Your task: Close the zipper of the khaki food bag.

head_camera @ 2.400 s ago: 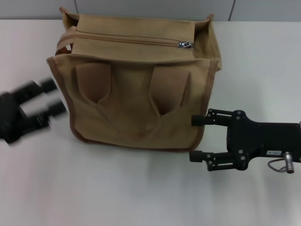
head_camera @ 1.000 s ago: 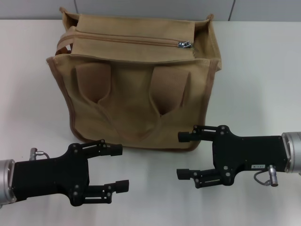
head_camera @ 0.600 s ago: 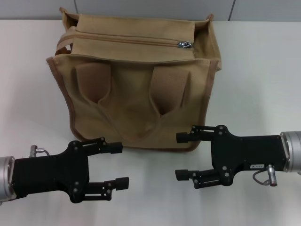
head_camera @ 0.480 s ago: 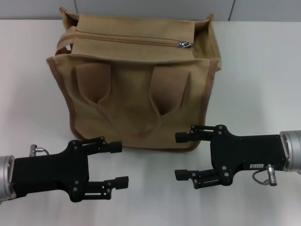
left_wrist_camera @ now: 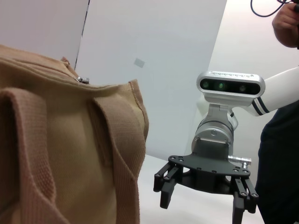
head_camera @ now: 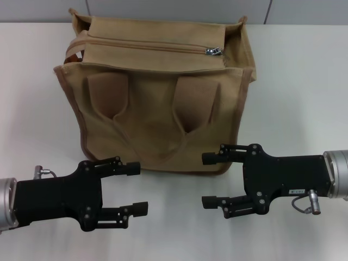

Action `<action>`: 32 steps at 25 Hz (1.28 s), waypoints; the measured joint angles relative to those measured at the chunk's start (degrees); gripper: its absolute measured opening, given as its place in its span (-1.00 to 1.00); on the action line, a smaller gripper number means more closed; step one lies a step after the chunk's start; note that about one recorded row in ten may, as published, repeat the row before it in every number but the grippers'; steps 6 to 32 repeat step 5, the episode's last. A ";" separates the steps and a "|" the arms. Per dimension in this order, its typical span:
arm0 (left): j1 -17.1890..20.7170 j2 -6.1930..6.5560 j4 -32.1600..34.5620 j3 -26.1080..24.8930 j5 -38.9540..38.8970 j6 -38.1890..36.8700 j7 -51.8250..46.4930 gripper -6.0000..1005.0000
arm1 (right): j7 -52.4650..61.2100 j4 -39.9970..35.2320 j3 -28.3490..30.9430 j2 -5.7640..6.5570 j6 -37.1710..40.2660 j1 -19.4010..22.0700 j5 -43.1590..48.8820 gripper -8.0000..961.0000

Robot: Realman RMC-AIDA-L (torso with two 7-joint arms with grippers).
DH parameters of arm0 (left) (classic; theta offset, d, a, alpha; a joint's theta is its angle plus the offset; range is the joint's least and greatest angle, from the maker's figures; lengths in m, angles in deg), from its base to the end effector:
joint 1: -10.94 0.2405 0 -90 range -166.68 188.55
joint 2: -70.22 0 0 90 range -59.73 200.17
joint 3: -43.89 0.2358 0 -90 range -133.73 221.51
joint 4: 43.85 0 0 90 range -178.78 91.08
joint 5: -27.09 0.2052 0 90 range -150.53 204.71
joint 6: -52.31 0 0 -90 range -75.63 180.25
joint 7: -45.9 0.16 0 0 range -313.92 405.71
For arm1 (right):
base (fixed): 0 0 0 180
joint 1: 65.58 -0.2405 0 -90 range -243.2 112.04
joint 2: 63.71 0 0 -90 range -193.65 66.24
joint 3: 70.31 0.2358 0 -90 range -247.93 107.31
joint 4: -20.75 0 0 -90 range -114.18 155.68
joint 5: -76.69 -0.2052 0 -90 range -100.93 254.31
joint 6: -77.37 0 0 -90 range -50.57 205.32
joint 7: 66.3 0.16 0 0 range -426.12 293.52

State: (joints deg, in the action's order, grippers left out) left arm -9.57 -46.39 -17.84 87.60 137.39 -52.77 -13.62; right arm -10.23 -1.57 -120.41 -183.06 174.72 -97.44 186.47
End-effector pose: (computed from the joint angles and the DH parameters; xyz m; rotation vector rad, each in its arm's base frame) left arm -0.2630 0.2276 -0.0158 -2.8612 -0.4762 -0.9895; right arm 0.2151 0.2650 -0.0572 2.9899 -0.2177 -0.9157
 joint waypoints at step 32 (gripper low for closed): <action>0.06 -0.01 0.00 0.12 0.00 -0.07 0.00 0.62 | 0.00 0.00 0.00 0.00 0.04 0.03 0.05 0.70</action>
